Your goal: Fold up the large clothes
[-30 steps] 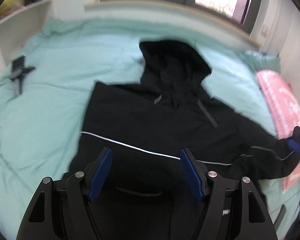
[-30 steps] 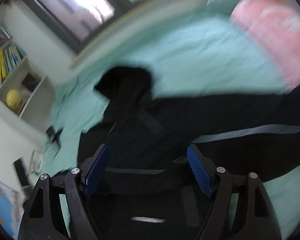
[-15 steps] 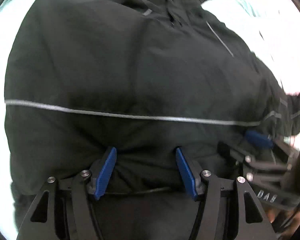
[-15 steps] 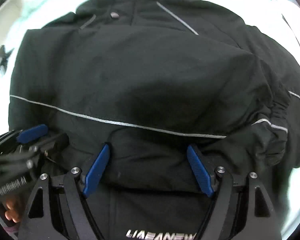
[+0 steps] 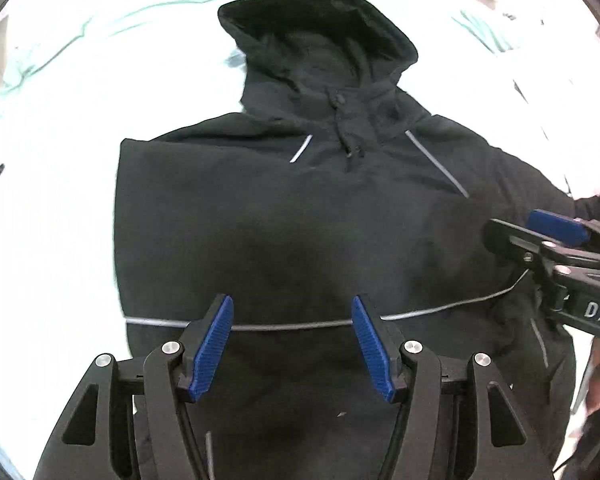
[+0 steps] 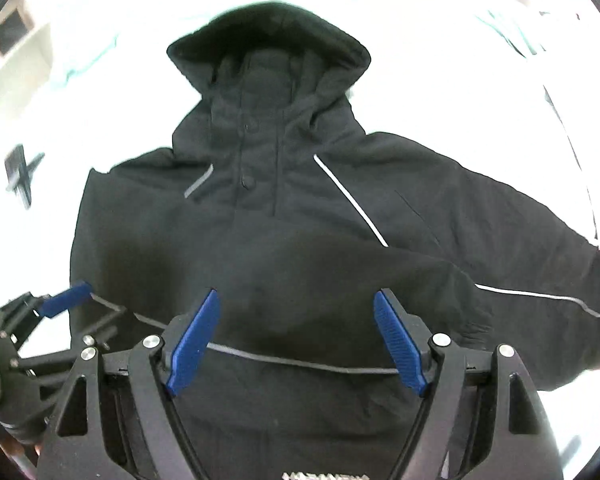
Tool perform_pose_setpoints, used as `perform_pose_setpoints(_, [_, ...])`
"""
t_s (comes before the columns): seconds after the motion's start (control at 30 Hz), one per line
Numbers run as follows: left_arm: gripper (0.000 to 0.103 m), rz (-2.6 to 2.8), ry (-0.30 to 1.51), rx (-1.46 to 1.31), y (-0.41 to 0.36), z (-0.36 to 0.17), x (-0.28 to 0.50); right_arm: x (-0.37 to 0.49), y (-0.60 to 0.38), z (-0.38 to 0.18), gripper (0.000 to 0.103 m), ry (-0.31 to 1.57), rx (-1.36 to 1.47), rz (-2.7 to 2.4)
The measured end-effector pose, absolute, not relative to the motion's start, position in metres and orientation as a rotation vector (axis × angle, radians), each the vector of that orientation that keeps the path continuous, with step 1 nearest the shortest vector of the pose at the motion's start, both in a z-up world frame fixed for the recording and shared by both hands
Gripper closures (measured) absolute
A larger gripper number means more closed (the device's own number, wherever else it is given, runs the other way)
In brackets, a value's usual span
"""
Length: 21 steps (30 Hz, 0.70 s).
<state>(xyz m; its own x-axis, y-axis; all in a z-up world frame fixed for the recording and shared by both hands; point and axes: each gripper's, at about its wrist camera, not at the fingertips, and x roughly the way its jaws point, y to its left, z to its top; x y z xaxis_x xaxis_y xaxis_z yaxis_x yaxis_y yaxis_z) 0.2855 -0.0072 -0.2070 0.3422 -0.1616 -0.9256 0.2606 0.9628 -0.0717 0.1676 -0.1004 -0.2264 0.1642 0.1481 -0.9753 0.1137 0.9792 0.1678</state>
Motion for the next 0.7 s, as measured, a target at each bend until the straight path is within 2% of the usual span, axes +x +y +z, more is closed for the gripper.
perform_pose_setpoints(0.27, [0.041, -0.218, 1.1, 0.05, -0.015, -0.238, 0.298, 0.156, -0.088, -0.27, 0.023, 1.329, 0.322, -0.005])
perform_pose_setpoints(0.47, [0.04, -0.194, 1.144, 0.091, -0.012, -0.282, 0.304, 0.144, -0.079, -0.311, 0.022, 1.411, 0.29, 0.007])
perform_pose_setpoints(0.7, [0.04, -0.188, 1.194, 0.143, -0.019, -0.291, 0.31, 0.158, -0.078, -0.321, 0.021, 1.533, 0.24, 0.107])
